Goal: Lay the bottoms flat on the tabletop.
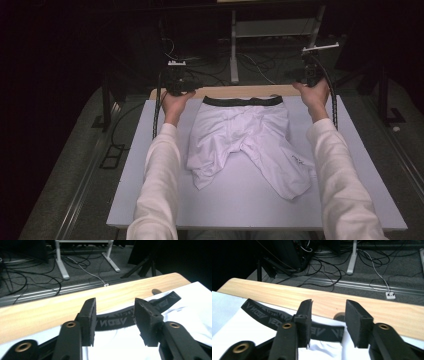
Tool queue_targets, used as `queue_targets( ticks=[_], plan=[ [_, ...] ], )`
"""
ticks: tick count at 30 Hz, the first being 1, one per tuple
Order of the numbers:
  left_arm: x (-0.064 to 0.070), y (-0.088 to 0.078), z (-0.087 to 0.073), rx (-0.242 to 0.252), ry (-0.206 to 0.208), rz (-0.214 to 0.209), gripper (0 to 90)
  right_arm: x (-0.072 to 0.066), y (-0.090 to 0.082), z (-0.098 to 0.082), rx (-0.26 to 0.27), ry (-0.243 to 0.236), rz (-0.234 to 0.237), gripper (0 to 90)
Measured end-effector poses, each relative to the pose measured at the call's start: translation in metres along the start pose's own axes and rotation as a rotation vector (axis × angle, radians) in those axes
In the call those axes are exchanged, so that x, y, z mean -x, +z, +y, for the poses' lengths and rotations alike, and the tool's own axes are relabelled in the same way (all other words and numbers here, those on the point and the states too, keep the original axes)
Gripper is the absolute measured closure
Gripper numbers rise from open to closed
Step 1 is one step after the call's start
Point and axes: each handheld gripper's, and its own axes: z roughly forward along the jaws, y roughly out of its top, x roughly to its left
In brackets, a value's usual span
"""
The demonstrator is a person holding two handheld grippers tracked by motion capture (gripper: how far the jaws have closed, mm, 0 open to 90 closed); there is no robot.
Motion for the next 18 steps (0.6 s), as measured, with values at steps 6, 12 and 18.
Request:
queue_targets(
  ticks=[6,12,18],
  plan=[
    [-0.008,-0.005,-0.025,0.023,-0.069,-0.07,41.6,0.011,0.001,-0.022,-0.011,0.032,0.025,47.4],
    [-0.01,-0.009,-0.041,0.065,-0.109,-0.129,31.4,0.018,-0.001,-0.041,-0.019,0.044,0.038,39.1],
    [-0.005,-0.009,-0.054,0.061,-0.12,-0.159,22.4,0.021,-0.007,-0.059,-0.024,0.044,0.073,28.1]
  ],
)
